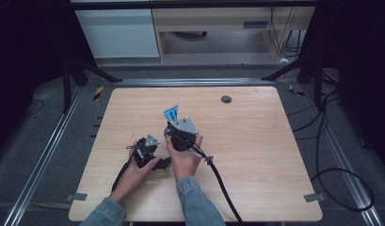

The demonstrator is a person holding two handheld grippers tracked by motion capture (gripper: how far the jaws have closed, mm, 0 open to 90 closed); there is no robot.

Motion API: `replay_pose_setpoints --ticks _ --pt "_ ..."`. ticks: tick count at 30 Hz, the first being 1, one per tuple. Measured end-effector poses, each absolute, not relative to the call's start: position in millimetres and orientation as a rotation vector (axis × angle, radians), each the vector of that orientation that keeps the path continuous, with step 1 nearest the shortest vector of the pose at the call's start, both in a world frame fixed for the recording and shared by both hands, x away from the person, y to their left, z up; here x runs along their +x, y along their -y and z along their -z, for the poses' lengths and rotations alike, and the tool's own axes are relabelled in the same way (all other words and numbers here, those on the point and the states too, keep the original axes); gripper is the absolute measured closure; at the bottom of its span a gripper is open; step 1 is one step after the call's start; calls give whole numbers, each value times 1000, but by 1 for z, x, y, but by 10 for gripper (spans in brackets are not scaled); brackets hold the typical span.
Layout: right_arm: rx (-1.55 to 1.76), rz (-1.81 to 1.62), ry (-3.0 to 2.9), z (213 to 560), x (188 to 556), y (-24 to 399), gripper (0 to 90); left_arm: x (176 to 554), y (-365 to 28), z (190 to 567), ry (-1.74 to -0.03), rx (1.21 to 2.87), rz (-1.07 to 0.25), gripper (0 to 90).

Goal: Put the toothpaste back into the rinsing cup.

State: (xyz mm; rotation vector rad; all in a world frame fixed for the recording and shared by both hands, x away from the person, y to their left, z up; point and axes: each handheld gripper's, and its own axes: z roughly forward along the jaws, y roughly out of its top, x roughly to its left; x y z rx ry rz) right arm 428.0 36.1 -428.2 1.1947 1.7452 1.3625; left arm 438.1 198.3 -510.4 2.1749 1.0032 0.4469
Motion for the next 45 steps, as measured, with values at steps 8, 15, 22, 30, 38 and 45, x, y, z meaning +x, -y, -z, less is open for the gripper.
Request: replay_pose_setpoints --ticks 8,15,22,30,38,45 --pt "1190 -1371 -1739 431 427 -36 725 438 -198 510 -1002 2176 -447 0" --pt "1180 -1374 -1737 431 426 -36 721 438 -198 510 -1003 2175 -447 0" --pt "1177 -1376 -1736 432 427 -36 716 438 -198 510 -1002 2176 -447 0" --pt "1183 -1383 -1734 432 428 -34 710 438 -198 510 -1002 2176 -447 0" --pt "1188 -1404 -1737 431 429 -31 690 438 -198 510 -1002 2175 -447 0" --pt "1203 -1422 -1734 430 431 -27 654 438 -198 511 -1003 2174 -448 0"
